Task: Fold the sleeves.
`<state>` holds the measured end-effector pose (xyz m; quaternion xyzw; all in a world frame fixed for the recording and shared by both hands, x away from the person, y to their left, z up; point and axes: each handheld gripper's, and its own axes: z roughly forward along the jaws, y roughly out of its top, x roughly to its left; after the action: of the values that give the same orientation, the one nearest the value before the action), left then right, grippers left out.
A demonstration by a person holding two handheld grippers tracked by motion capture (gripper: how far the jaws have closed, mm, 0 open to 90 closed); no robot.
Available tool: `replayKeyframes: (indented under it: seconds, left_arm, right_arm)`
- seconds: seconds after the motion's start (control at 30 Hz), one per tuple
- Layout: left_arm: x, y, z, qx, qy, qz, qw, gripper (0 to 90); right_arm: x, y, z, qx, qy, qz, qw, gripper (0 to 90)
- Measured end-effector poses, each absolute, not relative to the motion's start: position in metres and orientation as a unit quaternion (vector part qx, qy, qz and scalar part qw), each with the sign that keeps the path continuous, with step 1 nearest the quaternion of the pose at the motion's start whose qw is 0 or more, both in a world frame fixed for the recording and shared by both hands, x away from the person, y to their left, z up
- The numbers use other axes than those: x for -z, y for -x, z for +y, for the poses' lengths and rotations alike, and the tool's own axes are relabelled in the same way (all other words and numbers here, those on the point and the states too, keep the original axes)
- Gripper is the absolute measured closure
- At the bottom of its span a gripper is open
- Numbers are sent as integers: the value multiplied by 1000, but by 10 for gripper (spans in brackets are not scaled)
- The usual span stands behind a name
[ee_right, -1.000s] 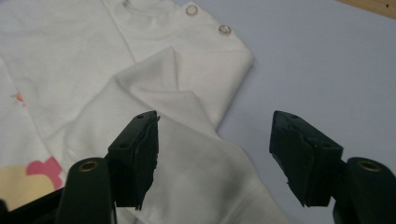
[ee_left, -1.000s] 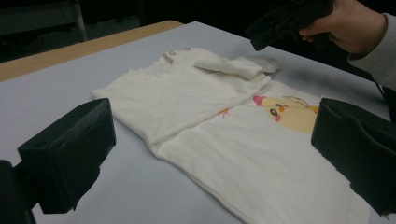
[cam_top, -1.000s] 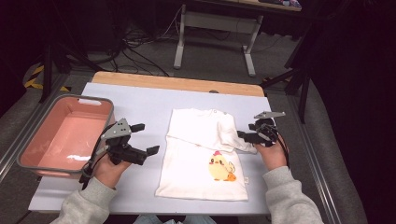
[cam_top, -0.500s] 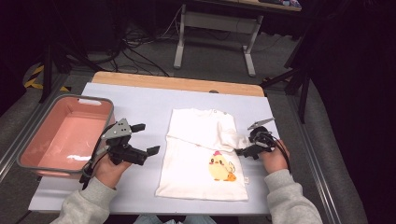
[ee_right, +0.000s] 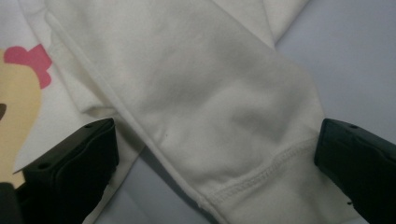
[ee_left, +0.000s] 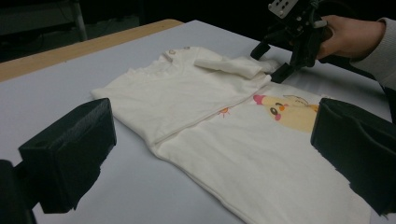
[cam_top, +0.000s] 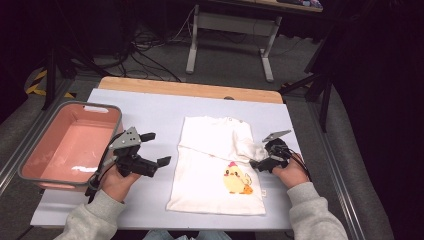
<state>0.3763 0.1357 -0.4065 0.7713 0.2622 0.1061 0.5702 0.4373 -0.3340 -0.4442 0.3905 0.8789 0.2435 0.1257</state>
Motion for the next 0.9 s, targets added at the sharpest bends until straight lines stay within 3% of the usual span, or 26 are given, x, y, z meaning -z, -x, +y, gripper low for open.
replayKeyframes:
  seconds: [0.13, 0.2, 0.6, 0.67, 0.9]
  left_arm:
    - [406, -376, 135, -109, -773, 261, 568, 10]
    - [406, -376, 135, -109, -773, 261, 568, 10]
    - [407, -376, 135, -109, -775, 261, 565, 11]
    - [407, -376, 134, -108, -775, 262, 565, 12]
    - [407, -376, 134, -108, -774, 263, 566, 13]
  right_arm:
    - [444, -435, -335, -241, -382, 883, 125, 9]
    - [442, -434, -335, -236, -390, 880, 130, 74]
    - [428, -427, -342, -230, -379, 884, 146, 699]
    - [425, -425, -341, -233, -376, 884, 152, 766]
    - [408, -419, -338, -265, -365, 875, 179, 828]
